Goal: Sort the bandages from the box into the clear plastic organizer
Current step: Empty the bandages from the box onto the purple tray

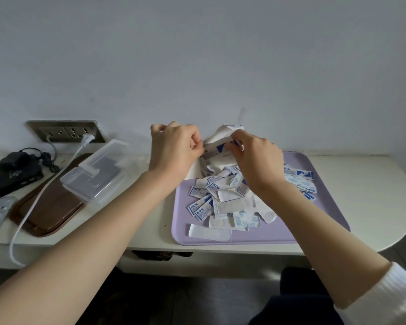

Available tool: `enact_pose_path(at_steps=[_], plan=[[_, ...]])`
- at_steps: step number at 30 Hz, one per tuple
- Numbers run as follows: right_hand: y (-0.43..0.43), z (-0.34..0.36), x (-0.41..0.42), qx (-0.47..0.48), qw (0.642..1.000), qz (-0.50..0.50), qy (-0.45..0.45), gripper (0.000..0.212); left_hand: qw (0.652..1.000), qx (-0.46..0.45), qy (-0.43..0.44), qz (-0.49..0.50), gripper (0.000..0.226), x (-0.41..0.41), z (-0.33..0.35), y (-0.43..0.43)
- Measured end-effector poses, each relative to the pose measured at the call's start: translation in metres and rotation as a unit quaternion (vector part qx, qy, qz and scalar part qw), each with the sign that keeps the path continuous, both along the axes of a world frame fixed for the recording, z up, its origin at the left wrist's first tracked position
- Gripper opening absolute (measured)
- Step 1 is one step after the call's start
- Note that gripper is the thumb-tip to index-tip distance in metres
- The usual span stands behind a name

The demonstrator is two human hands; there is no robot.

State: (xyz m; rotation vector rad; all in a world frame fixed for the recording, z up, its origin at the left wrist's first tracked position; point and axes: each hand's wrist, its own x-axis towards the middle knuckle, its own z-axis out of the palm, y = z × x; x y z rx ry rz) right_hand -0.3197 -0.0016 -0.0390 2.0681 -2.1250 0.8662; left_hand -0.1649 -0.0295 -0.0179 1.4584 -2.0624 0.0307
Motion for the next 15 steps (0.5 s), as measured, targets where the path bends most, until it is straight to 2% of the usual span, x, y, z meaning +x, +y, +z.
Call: enact_pose_path(at_steps=[8, 12, 15], plan=[[-0.012, -0.008, -0.024, 0.011, 0.997, -0.079, -0.015, 0.021, 0.997, -0.013, -0.017, 0.076, 0.011, 0.035, 0.002, -0.013], [-0.015, -0.014, -0.025, 0.017, 0.996, -0.082, -0.024, 0.022, 0.997, -0.010, 0.008, 0.078, 0.011, 0.037, 0.003, -0.013], [-0.017, -0.016, -0.023, -0.019, 0.997, -0.068, -0.023, 0.023, 0.997, -0.008, 0.019, 0.071, 0.012, 0.032, 0.002, -0.012]])
